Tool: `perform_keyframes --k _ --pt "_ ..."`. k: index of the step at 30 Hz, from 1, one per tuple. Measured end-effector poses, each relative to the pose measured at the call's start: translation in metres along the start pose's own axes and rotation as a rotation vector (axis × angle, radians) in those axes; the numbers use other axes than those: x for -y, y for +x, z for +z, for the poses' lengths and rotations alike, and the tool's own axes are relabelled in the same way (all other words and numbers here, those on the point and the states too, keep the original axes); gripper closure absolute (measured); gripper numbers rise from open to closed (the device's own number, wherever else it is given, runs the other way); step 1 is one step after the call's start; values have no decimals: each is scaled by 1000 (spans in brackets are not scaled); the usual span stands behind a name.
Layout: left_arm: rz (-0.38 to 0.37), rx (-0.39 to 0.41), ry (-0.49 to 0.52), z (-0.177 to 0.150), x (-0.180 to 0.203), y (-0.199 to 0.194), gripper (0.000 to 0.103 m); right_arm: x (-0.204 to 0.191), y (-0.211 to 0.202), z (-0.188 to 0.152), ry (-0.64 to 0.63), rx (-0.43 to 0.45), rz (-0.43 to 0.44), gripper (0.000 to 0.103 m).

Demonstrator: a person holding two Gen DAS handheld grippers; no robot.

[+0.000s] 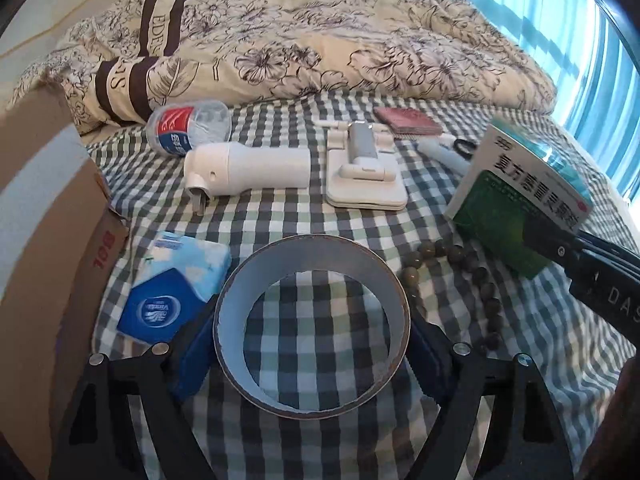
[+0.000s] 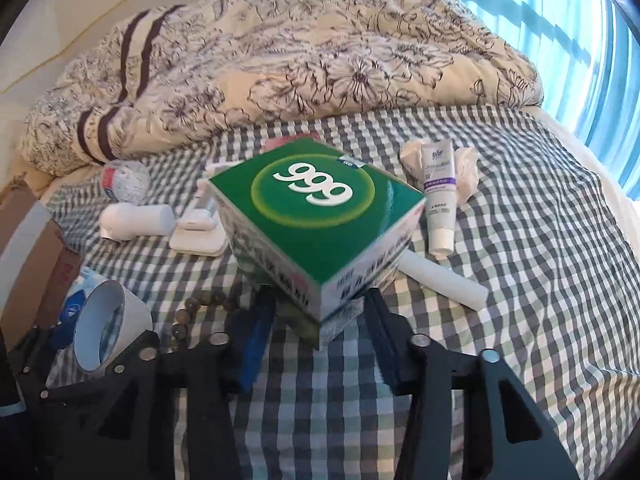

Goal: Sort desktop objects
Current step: 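Grasp the white tape roll with the left gripper while the right gripper approaches the green medicine box, then grasp the green medicine box with the right gripper and lift it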

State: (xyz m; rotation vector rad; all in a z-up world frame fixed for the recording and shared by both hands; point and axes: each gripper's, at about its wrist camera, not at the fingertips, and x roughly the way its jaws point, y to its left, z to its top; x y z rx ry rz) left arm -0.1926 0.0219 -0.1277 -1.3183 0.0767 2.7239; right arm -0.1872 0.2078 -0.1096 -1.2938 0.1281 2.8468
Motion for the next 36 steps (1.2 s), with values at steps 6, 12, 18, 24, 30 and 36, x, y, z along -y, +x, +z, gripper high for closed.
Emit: perform_keyframes --k 6,12,18,24,30,36 --pt "-14 51 -19 4 -4 -33 19 7 -14 -3 30 -2 48 76" --pt "-18 63 -20 2 -8 -49 19 19 -41 -4 -7 36 112 13" --pt "-30 60 -16 -5 -11 -53 19 4 -58 34 -488 39 81 12" --pt "-46 57 -43 -3 -11 -50 19 -13 -13 62 -735 -151 140 12" --pt "-48 50 -31 -1 -12 -48 19 -20 26 65 -793 -243 142 12" --pt "-49 42 -29 2 -16 -43 19 -35 49 62 -799 -311 144 12"
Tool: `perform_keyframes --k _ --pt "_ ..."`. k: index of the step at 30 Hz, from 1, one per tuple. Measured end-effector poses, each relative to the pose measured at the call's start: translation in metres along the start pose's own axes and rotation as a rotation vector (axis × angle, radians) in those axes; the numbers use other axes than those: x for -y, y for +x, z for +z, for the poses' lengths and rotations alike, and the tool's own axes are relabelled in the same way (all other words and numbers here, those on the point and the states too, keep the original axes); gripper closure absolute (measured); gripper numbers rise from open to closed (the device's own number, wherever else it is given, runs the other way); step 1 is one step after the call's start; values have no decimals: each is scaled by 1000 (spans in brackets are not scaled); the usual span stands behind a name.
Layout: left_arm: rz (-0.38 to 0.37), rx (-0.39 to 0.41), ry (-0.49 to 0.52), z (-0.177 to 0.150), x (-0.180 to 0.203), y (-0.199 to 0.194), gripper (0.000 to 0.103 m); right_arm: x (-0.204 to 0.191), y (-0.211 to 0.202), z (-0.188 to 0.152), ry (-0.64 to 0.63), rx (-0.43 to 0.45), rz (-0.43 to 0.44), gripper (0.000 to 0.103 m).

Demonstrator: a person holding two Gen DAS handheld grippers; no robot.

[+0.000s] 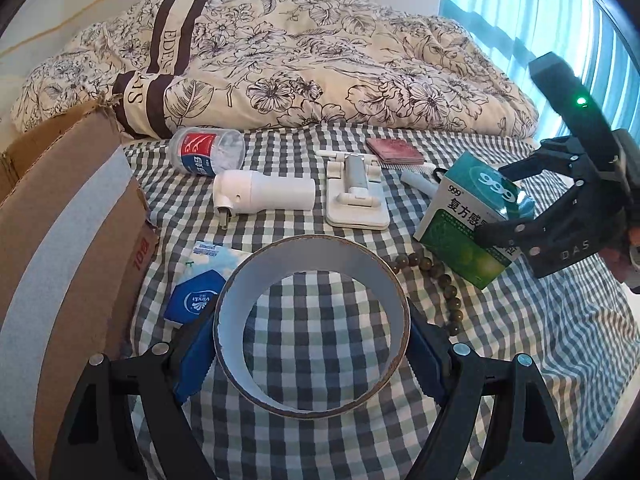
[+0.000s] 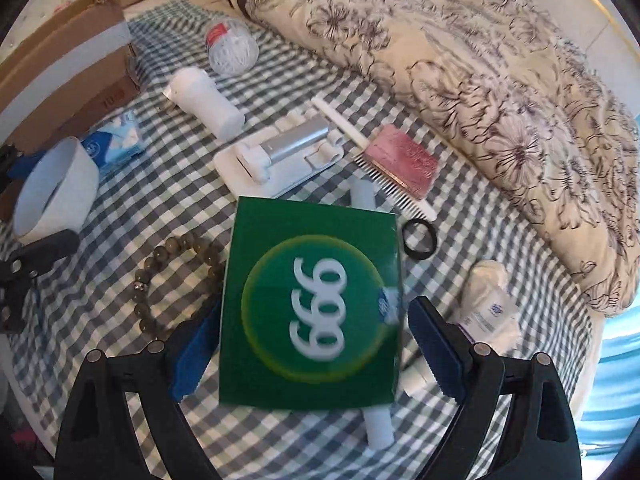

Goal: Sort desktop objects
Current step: 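Grasp the green medicine box with the right gripper and lift it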

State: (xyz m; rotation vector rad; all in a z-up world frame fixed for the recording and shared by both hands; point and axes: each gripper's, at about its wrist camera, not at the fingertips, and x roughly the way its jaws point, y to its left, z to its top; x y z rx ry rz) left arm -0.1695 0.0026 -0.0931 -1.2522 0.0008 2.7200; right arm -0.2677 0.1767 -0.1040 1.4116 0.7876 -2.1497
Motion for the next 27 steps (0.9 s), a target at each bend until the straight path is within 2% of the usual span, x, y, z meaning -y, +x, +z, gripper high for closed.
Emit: perform_keyframes --k 2,4,8,12,20,27 --pt "1 -1 -2 -1 -1 1 19 -4 8 1 12 -13 -7 14" --pt "5 -1 -2 -2 -2 0 19 -4 7 0 60 9 5 20" --pt "14 6 -6 -1 -4 -5 19 4 -5 -5 219 27 123 22" --pt "23 14 -13 2 -4 -15 19 -1 -23 -11 327 16 112 22" --pt "33 53 -6 2 -2 -59 19 -36 -84 -21 364 97 146 22" --pt "61 170 -32 9 -30 -136 19 -86 -168 0 357 251 193 22"
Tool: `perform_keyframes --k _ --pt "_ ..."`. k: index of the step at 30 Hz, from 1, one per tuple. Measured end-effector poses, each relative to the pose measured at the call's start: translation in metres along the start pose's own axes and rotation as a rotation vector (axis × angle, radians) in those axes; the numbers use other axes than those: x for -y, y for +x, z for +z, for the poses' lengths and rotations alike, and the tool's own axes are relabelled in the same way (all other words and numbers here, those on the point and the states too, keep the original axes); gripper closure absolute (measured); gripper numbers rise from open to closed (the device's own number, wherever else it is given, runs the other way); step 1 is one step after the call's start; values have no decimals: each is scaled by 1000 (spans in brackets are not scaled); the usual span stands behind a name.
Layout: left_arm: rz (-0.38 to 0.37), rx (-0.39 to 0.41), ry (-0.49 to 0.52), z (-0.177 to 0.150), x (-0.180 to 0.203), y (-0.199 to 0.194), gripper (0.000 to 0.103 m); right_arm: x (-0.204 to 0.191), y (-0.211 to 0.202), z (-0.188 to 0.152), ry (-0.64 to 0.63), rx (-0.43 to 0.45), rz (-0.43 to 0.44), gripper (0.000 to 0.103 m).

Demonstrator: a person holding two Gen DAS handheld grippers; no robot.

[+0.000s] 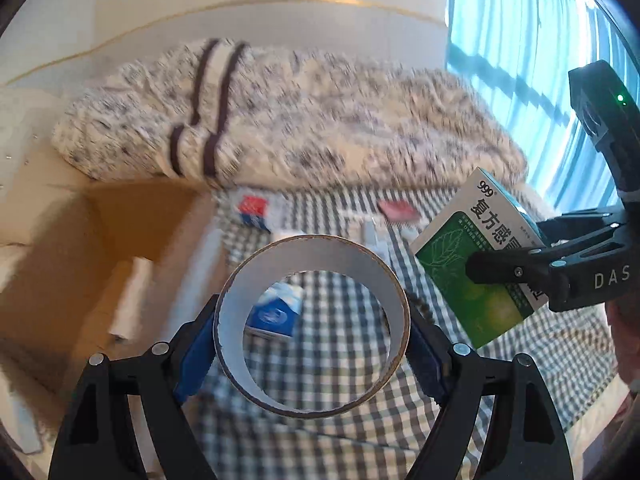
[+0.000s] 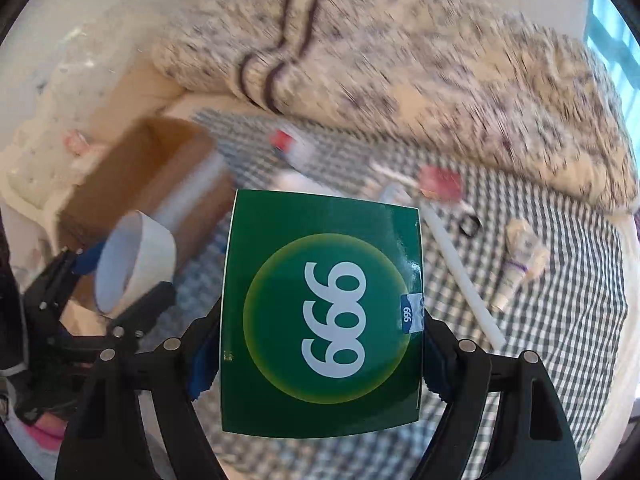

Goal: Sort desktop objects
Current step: 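Grasp the green medicine box with the right gripper and lift it, then drop the green medicine box into the cardboard box while the left gripper drops the tape roll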

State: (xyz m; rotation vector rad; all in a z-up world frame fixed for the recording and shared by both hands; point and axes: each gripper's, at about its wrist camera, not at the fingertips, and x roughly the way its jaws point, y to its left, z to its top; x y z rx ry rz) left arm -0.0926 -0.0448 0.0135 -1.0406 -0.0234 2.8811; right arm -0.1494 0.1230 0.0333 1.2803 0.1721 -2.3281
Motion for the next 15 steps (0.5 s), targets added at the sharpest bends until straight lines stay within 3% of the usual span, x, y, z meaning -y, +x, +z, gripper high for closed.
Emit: perform_keyframes --k 7,15 --pt "90 71 1 10 -61 -66 19 -85 -28 26 -28 100 89 22" --pt "139 57 -29 6 -127 -85 18 -171 -13 63 -75 130 159 22"
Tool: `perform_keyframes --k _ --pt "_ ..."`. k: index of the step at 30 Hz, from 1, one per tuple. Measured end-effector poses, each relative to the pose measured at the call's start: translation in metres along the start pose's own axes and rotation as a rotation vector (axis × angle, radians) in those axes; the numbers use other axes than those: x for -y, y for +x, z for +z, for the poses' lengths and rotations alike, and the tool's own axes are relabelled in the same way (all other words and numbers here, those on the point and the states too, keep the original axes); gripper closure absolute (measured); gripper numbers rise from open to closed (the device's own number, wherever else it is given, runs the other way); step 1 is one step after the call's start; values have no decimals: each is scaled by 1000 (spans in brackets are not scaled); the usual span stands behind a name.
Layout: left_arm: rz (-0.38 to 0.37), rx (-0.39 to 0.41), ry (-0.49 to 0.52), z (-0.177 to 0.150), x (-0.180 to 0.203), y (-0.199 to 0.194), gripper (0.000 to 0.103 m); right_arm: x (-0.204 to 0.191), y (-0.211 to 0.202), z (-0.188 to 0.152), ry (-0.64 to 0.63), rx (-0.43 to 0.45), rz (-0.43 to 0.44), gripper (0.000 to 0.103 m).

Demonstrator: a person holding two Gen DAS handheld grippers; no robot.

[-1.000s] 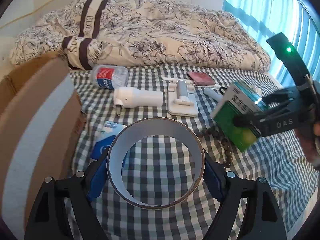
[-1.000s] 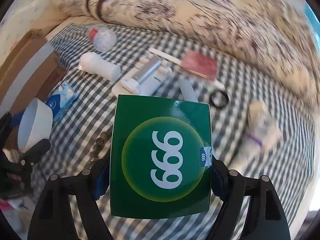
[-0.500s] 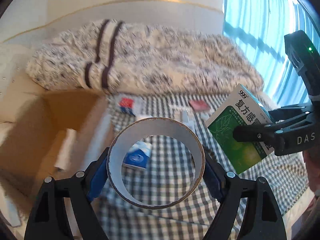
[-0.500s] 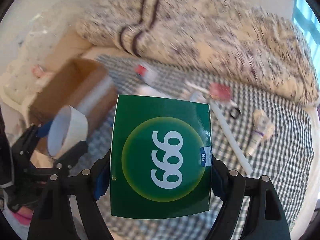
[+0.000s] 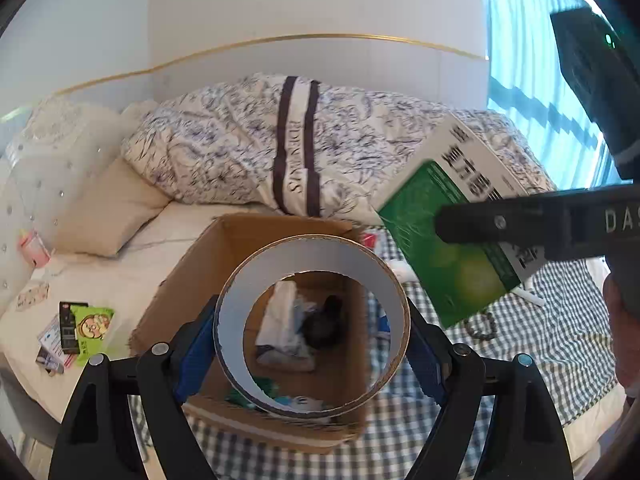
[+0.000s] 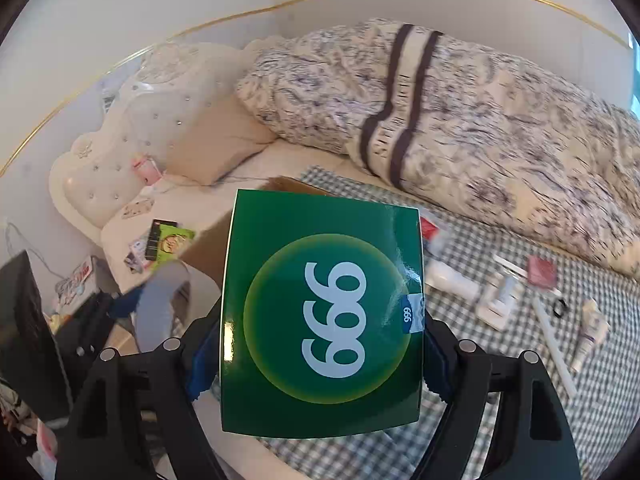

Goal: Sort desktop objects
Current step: 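Drop the green medicine box into the cardboard box while the left gripper drops the tape roll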

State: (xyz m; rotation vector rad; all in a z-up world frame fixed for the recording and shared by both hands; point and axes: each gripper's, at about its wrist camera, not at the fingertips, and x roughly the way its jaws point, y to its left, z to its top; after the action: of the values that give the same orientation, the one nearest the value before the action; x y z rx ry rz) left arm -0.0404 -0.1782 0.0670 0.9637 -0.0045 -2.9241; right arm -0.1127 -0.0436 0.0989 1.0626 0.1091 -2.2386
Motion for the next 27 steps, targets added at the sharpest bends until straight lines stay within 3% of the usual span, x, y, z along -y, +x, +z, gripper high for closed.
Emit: perform_keyframes --k 12,15,18,22,27 --pt "29 -62 -56 -17 -52 53 18 -14 84 22 108 -33 55 21" --pt "39 -74 -54 -16 -57 67 17 -15 102 29 103 -25 15 20" --pt "77 -113 -72 -17 -63 85 0 -18 116 34 87 -16 -57 18" --pt "69 -132 -101 -19 -70 100 0 -19 130 39 44 3 -126 16" --pt "78 -141 -87 -21 -67 106 0 -15 131 40 34 16 -111 15"
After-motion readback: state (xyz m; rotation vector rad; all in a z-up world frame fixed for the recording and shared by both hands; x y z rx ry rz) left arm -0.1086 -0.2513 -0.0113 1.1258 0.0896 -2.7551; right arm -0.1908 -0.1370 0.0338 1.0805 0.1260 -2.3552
